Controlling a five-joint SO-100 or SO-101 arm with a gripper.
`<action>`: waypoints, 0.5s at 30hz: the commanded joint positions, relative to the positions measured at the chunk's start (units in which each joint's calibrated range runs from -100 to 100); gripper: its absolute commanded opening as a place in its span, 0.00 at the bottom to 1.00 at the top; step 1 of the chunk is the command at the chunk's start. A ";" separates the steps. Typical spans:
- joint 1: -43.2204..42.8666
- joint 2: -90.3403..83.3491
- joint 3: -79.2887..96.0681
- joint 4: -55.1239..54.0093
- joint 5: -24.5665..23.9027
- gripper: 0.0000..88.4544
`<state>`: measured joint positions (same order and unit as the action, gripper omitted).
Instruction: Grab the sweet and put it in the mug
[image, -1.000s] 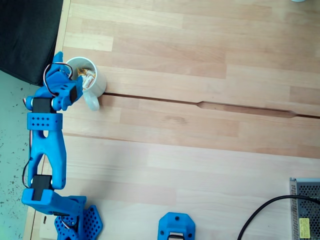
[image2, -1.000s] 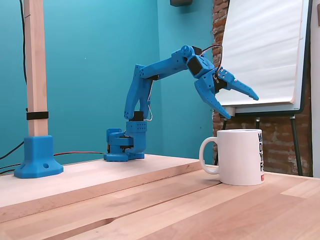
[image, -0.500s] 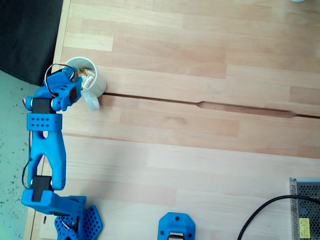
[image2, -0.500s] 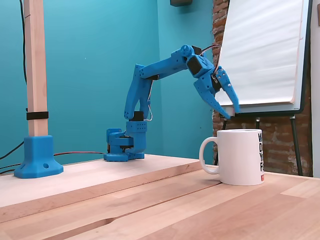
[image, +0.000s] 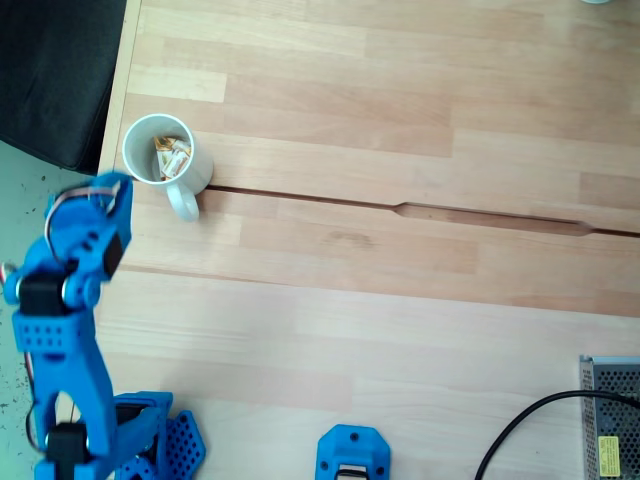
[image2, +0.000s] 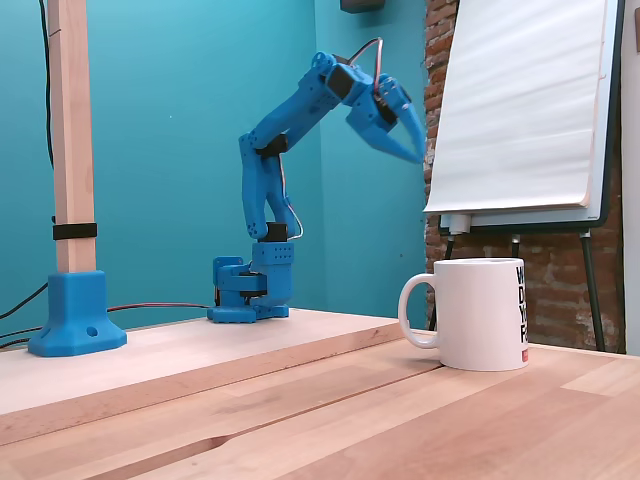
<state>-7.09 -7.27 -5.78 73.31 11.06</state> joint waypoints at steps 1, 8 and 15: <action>0.55 -12.10 12.38 1.12 0.05 0.00; 0.55 -30.51 40.57 1.04 0.05 0.00; 0.63 -47.47 60.55 0.96 0.15 0.00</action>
<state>-7.09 -48.23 49.98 74.13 11.06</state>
